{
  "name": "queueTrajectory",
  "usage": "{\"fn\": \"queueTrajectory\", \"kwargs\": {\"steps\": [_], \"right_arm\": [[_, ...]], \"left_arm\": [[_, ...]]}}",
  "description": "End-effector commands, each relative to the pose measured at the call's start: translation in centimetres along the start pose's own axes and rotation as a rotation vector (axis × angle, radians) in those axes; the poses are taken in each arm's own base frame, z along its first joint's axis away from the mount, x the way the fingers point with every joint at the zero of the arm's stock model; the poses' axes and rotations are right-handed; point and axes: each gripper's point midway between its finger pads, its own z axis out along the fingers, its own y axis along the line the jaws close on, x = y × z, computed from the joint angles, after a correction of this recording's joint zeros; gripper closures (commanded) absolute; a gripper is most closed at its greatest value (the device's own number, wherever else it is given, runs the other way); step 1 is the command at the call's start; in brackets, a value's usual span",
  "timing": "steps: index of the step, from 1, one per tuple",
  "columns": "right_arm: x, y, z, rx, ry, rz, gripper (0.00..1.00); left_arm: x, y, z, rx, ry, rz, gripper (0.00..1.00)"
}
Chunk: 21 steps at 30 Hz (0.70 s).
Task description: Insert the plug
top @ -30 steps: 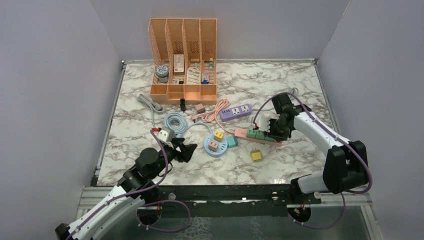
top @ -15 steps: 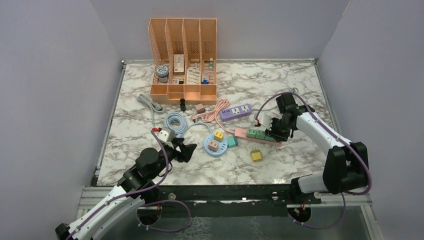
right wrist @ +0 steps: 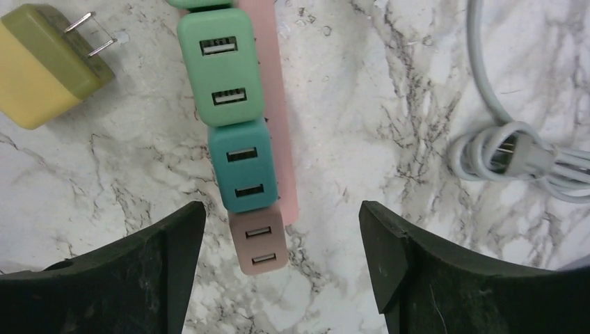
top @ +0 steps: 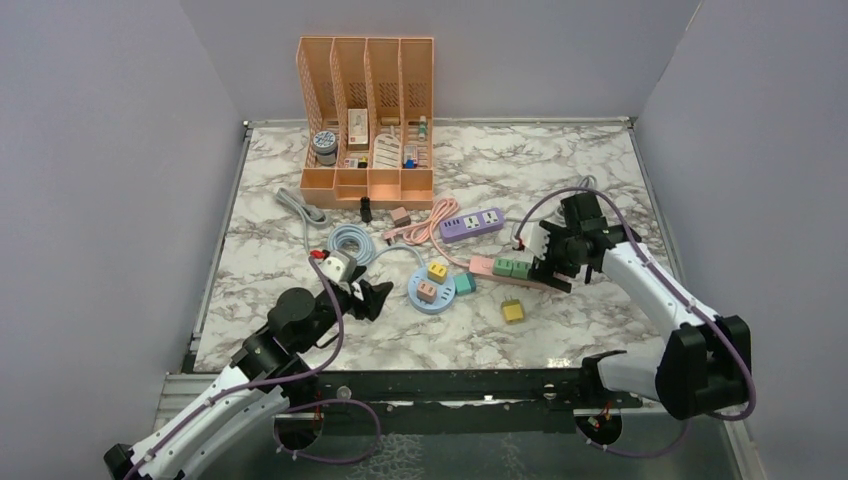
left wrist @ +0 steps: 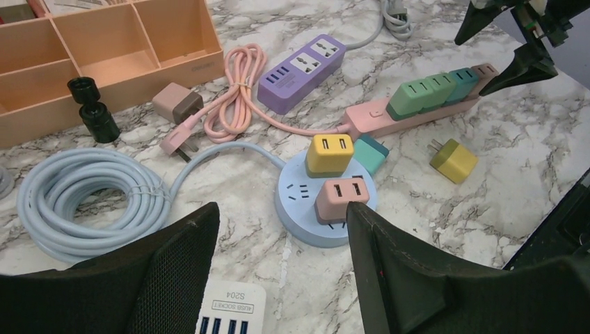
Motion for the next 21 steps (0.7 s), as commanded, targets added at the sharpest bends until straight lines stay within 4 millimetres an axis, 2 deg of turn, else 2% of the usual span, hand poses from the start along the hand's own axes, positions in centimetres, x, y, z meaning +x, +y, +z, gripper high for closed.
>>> {"fn": "queueTrajectory", "kwargs": {"steps": [1,4,7,9,11,14,15,16,17,21], "right_arm": [[-2.3,-2.9,-2.8,0.146,-0.089,0.050,0.18],[-4.8,-4.9,-5.3,0.240,-0.188,0.181,0.17],[-6.8,-7.2,-7.8,0.329,-0.273,0.412,0.14],[-7.5,-8.1,-8.7,0.356,-0.304,0.591,0.11],[-7.9,-8.5,-9.1,0.360,-0.319,0.801,0.08],[-8.5,-7.2,-8.3,0.236,-0.261,0.993,0.01],[-8.8,-6.2,-8.1,0.171,-0.236,1.012,0.00],[-9.1,-5.4,-7.9,0.129,-0.235,1.039,0.00],[-9.4,-4.9,-7.9,0.105,-0.249,1.063,0.00],[-10.1,-4.2,-9.4,0.135,-0.364,1.186,0.00]], "left_arm": [[-2.4,-0.5,0.1,0.021,-0.037,0.068,0.30],[-3.5,0.8,0.3,-0.078,-0.056,0.004,0.28],[-4.9,2.1,0.3,-0.180,-0.081,-0.076,0.24],[-5.7,2.5,0.4,-0.220,-0.077,-0.097,0.23],[-6.5,2.1,0.6,-0.213,-0.062,-0.095,0.21],[-7.1,0.8,1.2,-0.159,-0.012,-0.097,0.17],[-7.3,0.2,1.4,-0.129,0.003,-0.098,0.14],[-7.5,-0.5,1.7,-0.098,0.014,-0.101,0.04],[-7.5,-1.1,1.9,-0.068,0.028,-0.108,0.01],[-6.4,-2.8,3.2,-0.007,0.105,-0.167,0.01]]}}
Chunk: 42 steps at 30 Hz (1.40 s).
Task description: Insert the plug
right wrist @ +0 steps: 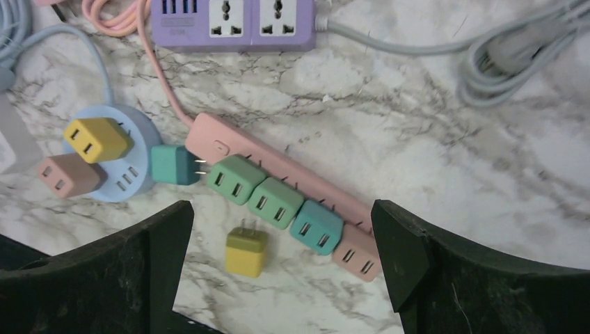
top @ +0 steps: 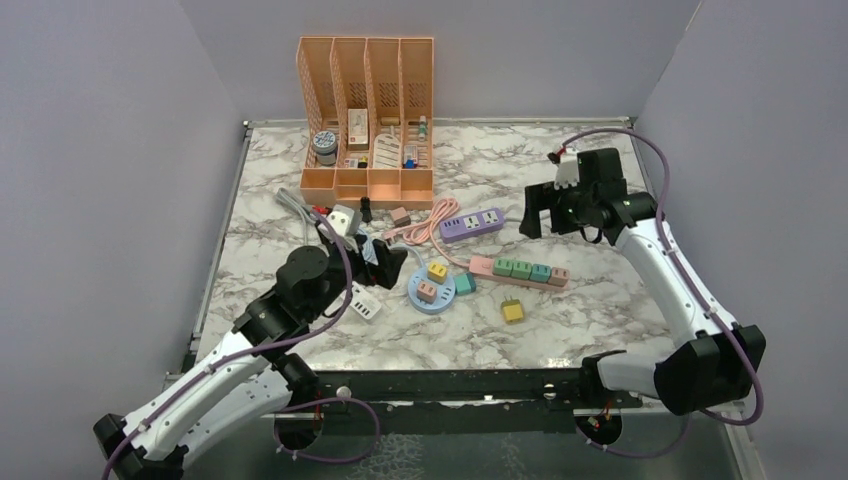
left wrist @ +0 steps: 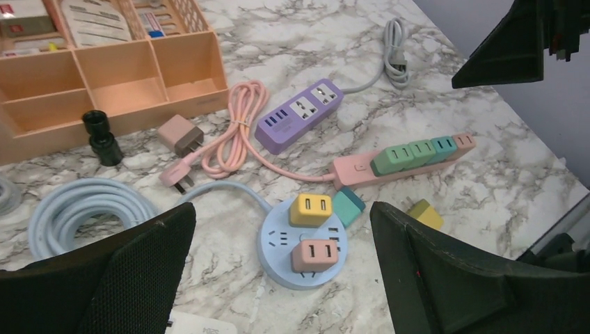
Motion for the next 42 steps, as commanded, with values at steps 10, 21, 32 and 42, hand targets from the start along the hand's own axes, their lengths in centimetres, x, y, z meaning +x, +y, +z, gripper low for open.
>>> {"fn": "queueTrajectory", "kwargs": {"steps": [10,21,32,42], "right_arm": [[6.3,-0.4,-1.9,0.186,0.046,0.517,0.15],[11.0,0.3,-1.2,0.214,0.087,0.731,0.21],[11.6,2.9,-1.5,0.076,0.075,0.831,0.26],[11.2,3.5,-0.1,-0.023,0.013,0.733,0.26]], "left_arm": [[7.0,-4.9,4.0,0.137,0.422,-0.172,0.01],[7.8,-8.1,5.2,0.262,0.533,-0.197,0.14],[10.7,-12.9,7.6,0.466,0.636,0.098,0.30],[13.1,-12.8,10.6,0.586,0.679,0.364,0.37]]}}
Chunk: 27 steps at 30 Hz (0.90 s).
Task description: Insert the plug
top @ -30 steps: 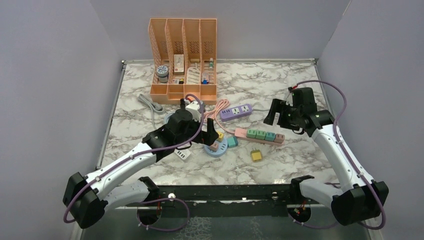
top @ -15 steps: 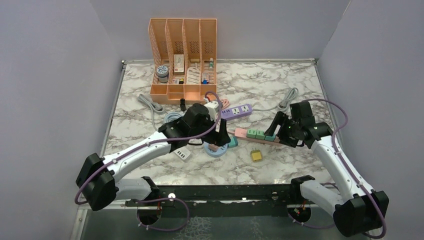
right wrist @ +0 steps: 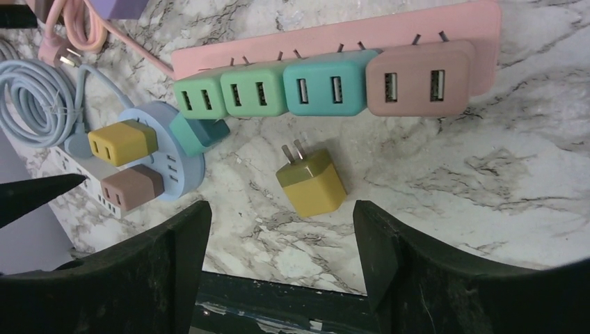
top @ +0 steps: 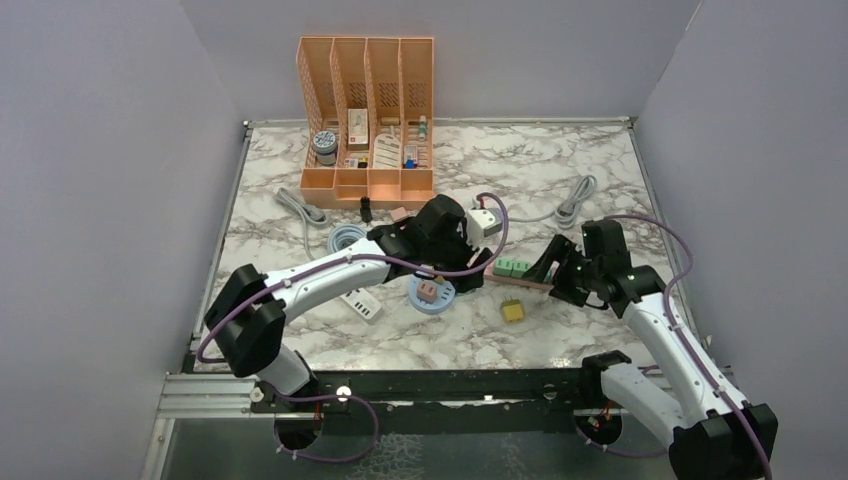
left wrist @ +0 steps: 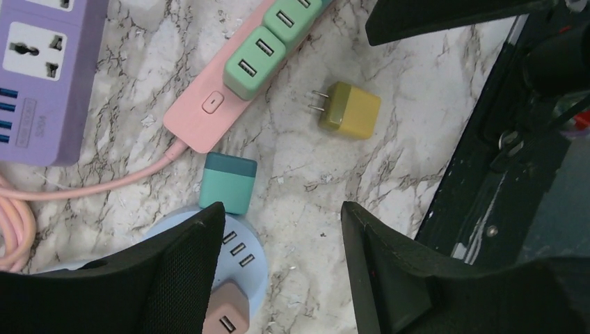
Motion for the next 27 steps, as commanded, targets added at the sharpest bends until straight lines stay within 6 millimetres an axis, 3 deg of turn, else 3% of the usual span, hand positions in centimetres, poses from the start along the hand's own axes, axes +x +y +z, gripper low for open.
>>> {"fn": "queueTrajectory", "kwargs": {"steps": [1,6,9,13,22,27], "right_arm": [[-1.0,2.1,0.4,-0.104,-0.022,-0.052,0.26],[-1.9,1.8,-0.2,-0.074,-0.074,-0.022,0.26],[-2.2,1.8,-0.5,-0.092,-0.115,-0.030,0.26],[-1.7,1.4,-0.5,-0.088,-0.108,-0.036,0.26],[-1.3,0.7,-0.8,-0.075,-0.117,-0.039,0.24],[-0.7,0.5,-0.7,-0.083,-0.101,-0.037,0.23]], "left_arm": [[1.1,-0.2,1.6,0.074,0.058,0.136,0.40],[2.1,0.4,3.9,0.092,0.111,0.149,0.45],[3.9,1.8,5.9,0.055,0.186,0.136,0.45],[4.6,3.8,7.0,-0.059,0.246,0.073,0.51],[6.7,3.8,7.6,-0.049,0.327,0.059,0.50],[8.5,4.8,7.8,-0.113,0.384,0.078,0.45]]}}
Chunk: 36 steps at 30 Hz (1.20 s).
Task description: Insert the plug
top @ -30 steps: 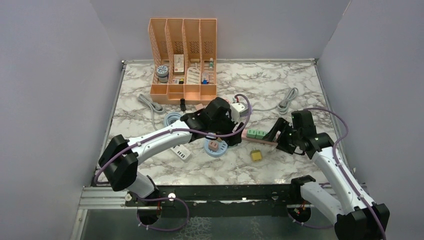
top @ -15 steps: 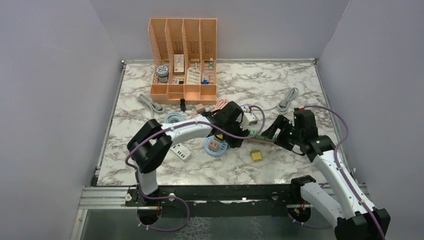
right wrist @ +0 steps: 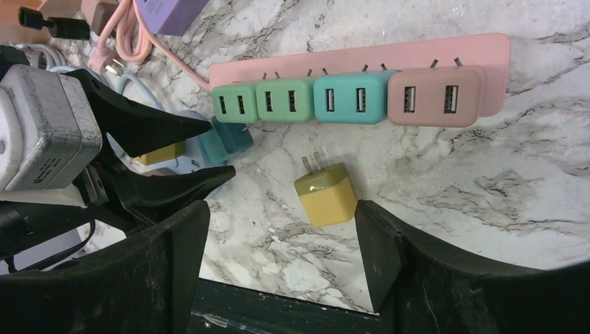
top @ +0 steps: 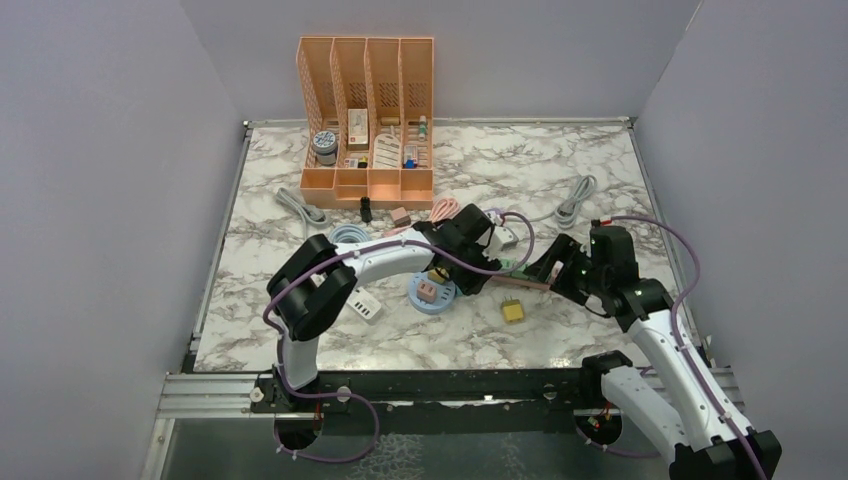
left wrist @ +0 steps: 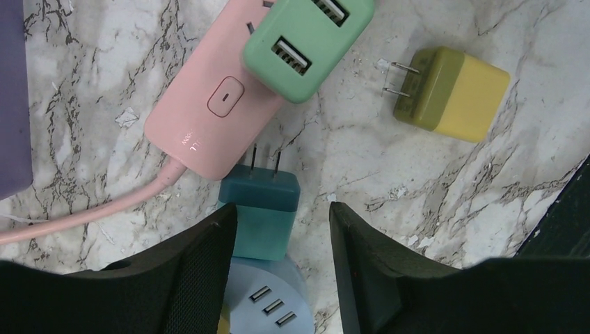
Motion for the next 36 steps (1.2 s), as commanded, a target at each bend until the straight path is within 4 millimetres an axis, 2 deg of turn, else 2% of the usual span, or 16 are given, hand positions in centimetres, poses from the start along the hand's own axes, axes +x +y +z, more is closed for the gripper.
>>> {"fn": "queueTrajectory", "kwargs": {"steps": [1,7,15,20,23,25,27,29,36], "right_arm": [[0.4,-0.7,0.1,0.014,-0.004,0.001,0.23],[0.9,-0.5,0.3,-0.009,0.018,0.008,0.22],[0.7,-0.2,0.0,-0.025,0.006,0.008,0.22],[0.8,-0.2,-0.3,-0.024,0.002,0.013,0.22],[0.9,-0.2,-0.5,-0.029,-0.003,0.019,0.22],[0.9,-0.1,-0.6,-0.040,-0.006,0.023,0.22],[1.0,0.2,-0.8,-0.055,-0.002,0.022,0.22],[1.2,0.7,-1.0,-0.081,0.006,0.018,0.22],[2.0,3.8,-2.1,-0.241,0.079,-0.013,0.22]], "left_arm": [[2.9,1.0,1.3,-0.074,0.116,0.005,0.45],[3.7,1.3,2.1,-0.115,0.154,0.016,0.42],[3.5,3.1,1.6,-0.232,0.152,0.007,0.37],[4.1,2.7,1.7,-0.216,0.167,0.000,0.36],[4.4,2.6,1.6,-0.209,0.173,-0.005,0.43],[4.1,2.1,1.3,-0.191,0.159,-0.001,0.52],[3.3,1.5,0.7,-0.173,0.133,0.007,0.60],[2.0,0.7,-0.1,-0.153,0.093,0.021,0.63],[-3.6,-3.5,-4.8,-0.028,-0.135,0.025,0.64]]}}
